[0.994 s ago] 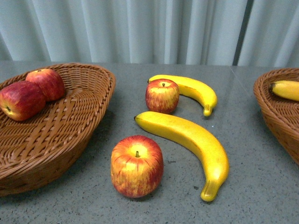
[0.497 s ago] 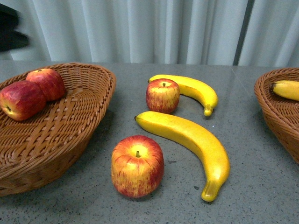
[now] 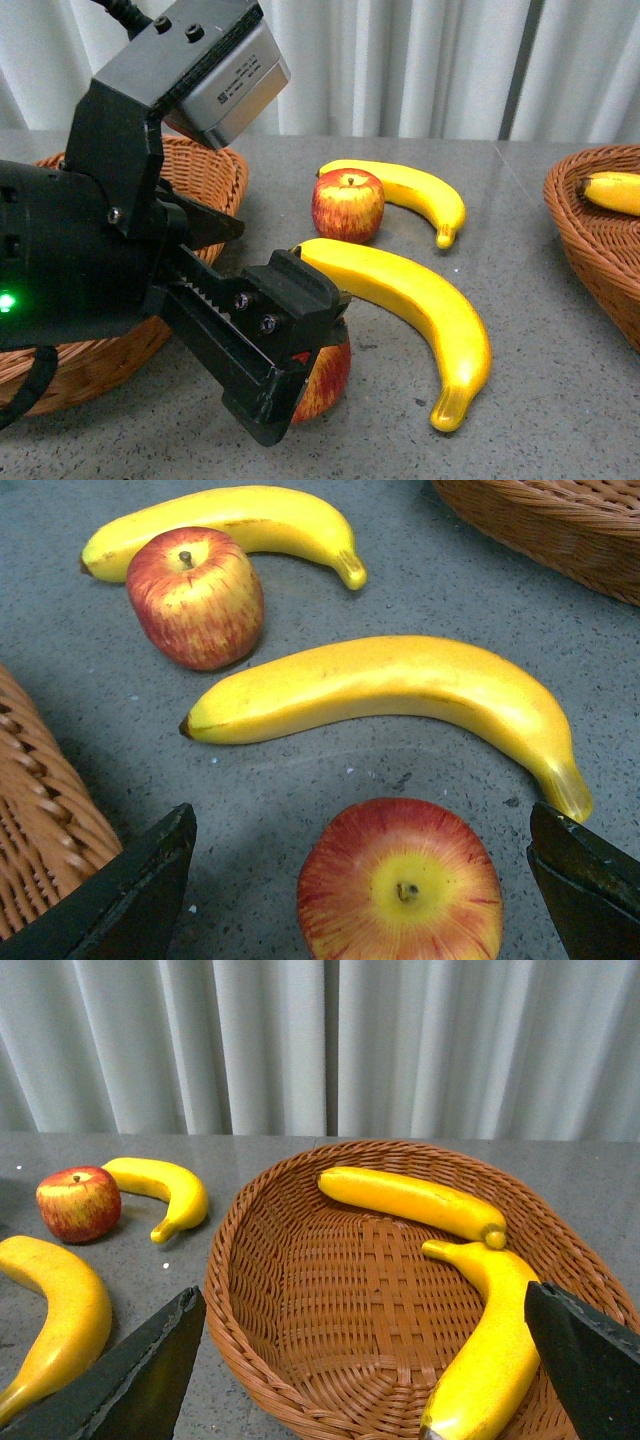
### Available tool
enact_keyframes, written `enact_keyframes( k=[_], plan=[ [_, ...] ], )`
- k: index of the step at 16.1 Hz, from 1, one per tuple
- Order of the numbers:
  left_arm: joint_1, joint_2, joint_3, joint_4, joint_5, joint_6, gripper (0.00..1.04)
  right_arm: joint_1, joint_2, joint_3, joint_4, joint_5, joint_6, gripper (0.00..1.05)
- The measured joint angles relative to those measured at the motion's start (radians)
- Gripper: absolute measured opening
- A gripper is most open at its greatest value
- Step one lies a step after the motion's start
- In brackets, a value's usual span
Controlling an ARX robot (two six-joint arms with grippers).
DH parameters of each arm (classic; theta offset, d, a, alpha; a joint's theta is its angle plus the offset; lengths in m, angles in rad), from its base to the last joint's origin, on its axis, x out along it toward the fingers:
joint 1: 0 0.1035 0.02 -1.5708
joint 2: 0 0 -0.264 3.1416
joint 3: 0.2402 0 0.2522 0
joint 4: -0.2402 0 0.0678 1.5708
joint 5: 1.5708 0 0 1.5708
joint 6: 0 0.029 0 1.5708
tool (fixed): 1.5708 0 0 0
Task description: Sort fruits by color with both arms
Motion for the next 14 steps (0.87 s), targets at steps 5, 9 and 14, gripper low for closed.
enact_keyframes(
  k=[5, 9, 14],
  plan=[
    [0.018, 0.087, 0.031, -0.013, 0.093, 0.021, 0.98, 0.000, 0.000, 0.000, 0.000, 0.000, 0.000, 0.98],
    [0.022, 0.111, 0.032, -0.034, 0.114, 0.064, 0.98, 0.000, 0.000, 0.000, 0.000, 0.000, 0.000, 0.98],
    [0.023, 0.113, 0.033, -0.066, 0.128, 0.105, 0.67, 0.000, 0.000, 0.000, 0.000, 0.000, 0.000, 0.98]
  ],
)
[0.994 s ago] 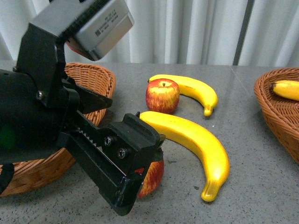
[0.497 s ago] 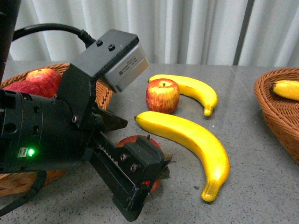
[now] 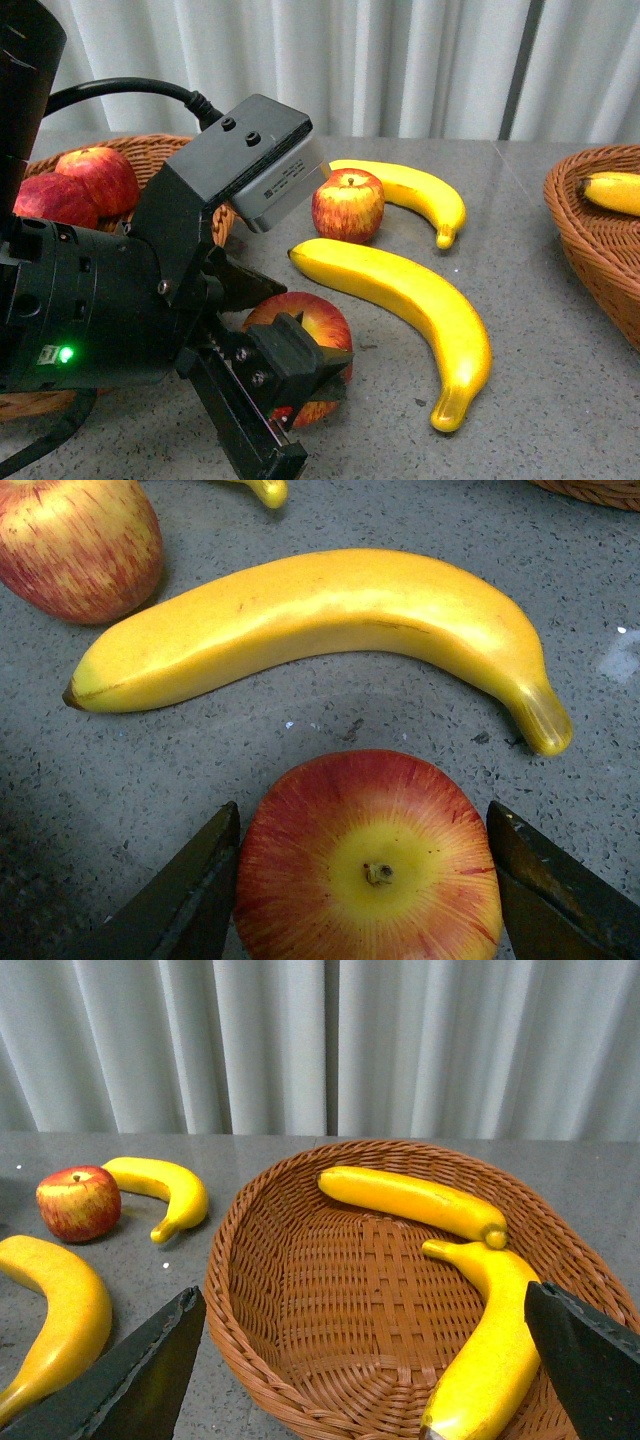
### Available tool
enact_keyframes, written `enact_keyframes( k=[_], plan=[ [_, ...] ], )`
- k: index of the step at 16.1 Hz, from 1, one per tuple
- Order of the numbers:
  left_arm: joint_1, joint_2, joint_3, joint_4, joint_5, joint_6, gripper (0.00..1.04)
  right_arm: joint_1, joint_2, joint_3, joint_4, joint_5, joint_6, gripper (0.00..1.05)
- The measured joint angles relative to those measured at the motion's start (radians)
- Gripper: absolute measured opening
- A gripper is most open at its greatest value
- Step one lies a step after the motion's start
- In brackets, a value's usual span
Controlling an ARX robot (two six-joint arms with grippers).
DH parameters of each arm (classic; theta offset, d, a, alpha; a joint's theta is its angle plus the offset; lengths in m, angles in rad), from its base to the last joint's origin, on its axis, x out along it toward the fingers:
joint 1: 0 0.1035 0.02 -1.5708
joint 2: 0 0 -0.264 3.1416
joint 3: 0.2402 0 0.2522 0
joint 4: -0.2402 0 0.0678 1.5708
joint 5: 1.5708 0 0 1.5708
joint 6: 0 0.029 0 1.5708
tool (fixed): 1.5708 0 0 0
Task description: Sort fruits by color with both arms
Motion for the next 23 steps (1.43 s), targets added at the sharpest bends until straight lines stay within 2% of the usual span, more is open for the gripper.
enact_keyframes(
  k=[2, 6, 9, 12, 16, 18, 20, 21, 23],
  plan=[
    [0.000, 0.000, 0.001, -0.003, 0.002, 0.000, 0.61, 0.000, 0.000, 0.000, 0.000, 0.000, 0.000, 0.98],
    [0.010, -0.051, 0.014, -0.016, -0.014, -0.010, 0.58, 0.000, 0.000, 0.000, 0.000, 0.000, 0.000, 0.98],
    [0.083, -0.132, 0.077, 0.042, -0.060, -0.082, 0.58, 0.000, 0.000, 0.000, 0.000, 0.000, 0.000, 0.98],
    [0.148, -0.134, 0.100, 0.040, -0.220, -0.212, 0.58, 0.000, 0.000, 0.000, 0.000, 0.000, 0.000, 0.98],
    [0.201, -0.110, 0.127, -0.056, -0.483, -0.393, 0.58, 0.000, 0.000, 0.000, 0.000, 0.000, 0.000, 0.98],
    [0.224, -0.087, 0.142, -0.112, -0.557, -0.460, 0.58, 0.000, 0.000, 0.000, 0.000, 0.000, 0.000, 0.98],
    [0.243, -0.055, 0.146, -0.157, -0.578, -0.509, 0.58, 0.000, 0.000, 0.000, 0.000, 0.000, 0.000, 0.98],
    [0.250, -0.041, 0.146, -0.164, -0.584, -0.525, 0.62, 0.000, 0.000, 0.000, 0.000, 0.000, 0.000, 0.98],
    [0.250, -0.046, 0.147, -0.134, -0.570, -0.534, 0.86, 0.000, 0.000, 0.000, 0.000, 0.000, 0.000, 0.98]
  ],
)
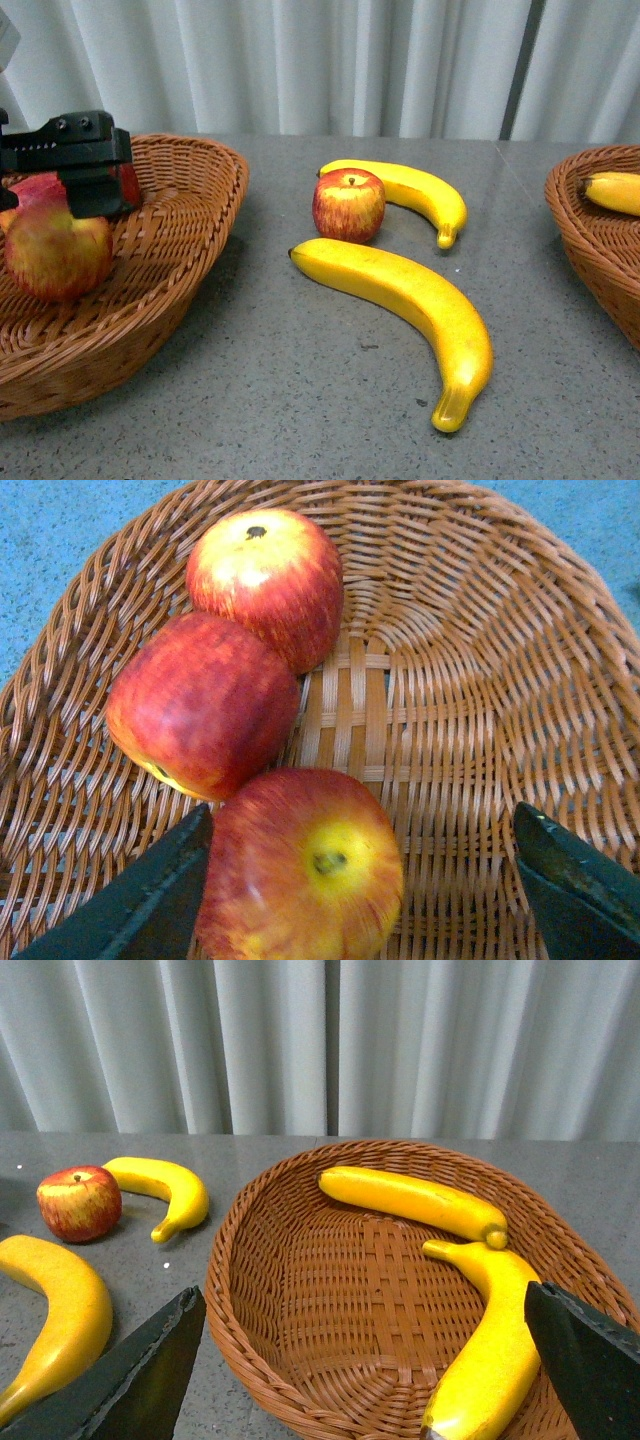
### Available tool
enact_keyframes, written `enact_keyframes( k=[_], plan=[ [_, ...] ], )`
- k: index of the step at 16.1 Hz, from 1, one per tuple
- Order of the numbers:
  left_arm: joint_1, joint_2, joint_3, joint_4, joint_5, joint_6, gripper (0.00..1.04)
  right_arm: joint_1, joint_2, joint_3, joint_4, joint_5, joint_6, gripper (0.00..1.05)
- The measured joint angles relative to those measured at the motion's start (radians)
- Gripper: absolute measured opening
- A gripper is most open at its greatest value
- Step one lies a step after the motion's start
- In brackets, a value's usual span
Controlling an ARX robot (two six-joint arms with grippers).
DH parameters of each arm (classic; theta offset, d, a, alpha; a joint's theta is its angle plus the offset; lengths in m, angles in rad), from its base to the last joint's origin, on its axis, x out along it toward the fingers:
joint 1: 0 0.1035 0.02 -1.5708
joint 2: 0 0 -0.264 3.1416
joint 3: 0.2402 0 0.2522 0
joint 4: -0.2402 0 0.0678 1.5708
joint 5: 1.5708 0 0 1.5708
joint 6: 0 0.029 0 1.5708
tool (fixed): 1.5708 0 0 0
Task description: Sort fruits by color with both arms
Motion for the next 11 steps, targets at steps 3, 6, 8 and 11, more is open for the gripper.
enact_keyframes(
  k=[3, 6, 8, 11],
  plan=[
    [-0.043, -0.037, 0.044, 0.048, 0.035, 0.044, 0.98, 0.000, 0.000, 0.000, 0.000, 0.000, 0.000, 0.98],
    [-0.048, 0.095, 0.189, 0.106, 0.109, 0.154, 0.98, 0.000, 0.000, 0.000, 0.001, 0.000, 0.000, 0.98],
    [-0.052, 0.239, 0.296, 0.083, 0.190, 0.212, 0.98, 0.000, 0.000, 0.000, 0.000, 0.000, 0.000, 0.98],
    [-0.141, 0.320, 0.428, 0.043, 0.364, 0.286, 0.98, 0.000, 0.000, 0.000, 0.000, 0.000, 0.000, 0.98]
  ],
)
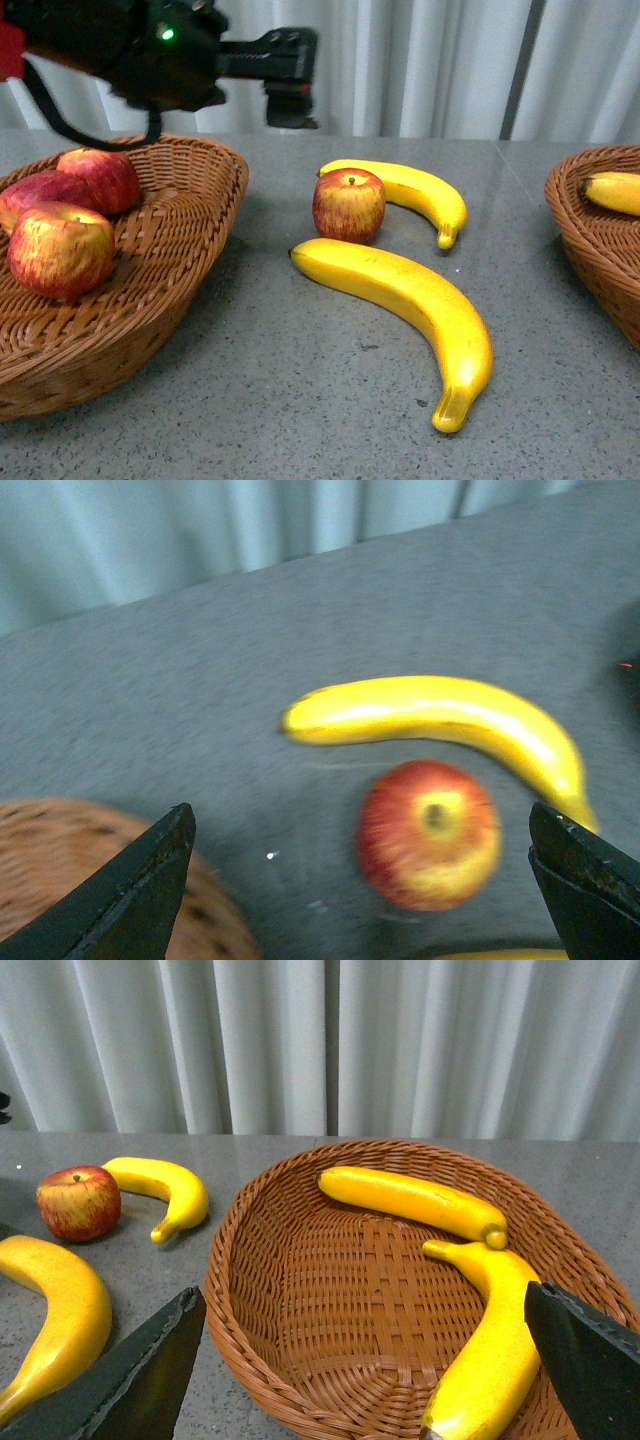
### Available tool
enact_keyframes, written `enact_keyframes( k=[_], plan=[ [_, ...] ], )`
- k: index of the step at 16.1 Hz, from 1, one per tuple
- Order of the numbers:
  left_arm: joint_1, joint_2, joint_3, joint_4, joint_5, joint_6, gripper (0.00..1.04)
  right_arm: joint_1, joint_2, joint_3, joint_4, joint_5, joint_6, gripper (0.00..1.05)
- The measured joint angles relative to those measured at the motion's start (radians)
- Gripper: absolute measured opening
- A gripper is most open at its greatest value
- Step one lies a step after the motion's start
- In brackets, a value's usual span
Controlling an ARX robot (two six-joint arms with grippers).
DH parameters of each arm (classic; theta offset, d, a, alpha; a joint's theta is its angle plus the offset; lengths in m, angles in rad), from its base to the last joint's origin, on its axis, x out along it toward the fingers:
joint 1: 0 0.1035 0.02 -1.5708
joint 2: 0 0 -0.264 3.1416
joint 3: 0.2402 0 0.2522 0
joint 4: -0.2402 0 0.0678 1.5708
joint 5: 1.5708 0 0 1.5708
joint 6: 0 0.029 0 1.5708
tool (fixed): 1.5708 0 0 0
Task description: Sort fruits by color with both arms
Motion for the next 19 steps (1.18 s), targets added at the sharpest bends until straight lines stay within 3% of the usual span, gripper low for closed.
enact_keyframes(
  k=[3, 8, 19],
  plan=[
    [-0.088, 0.087, 0.077, -0.078, 0.114, 0.156, 0.98, 0.000, 0.000, 0.000, 0.000, 0.000, 0.000, 0.98],
    [-0.093, 0.174, 0.156, -0.083, 0.129, 0.229, 0.98, 0.000, 0.000, 0.000, 0.000, 0.000, 0.000, 0.98],
    [-0.068, 0.336, 0.277, -0.105, 0.118, 0.212, 0.98, 0.000, 0.000, 0.000, 0.000, 0.000, 0.000, 0.98]
  ],
)
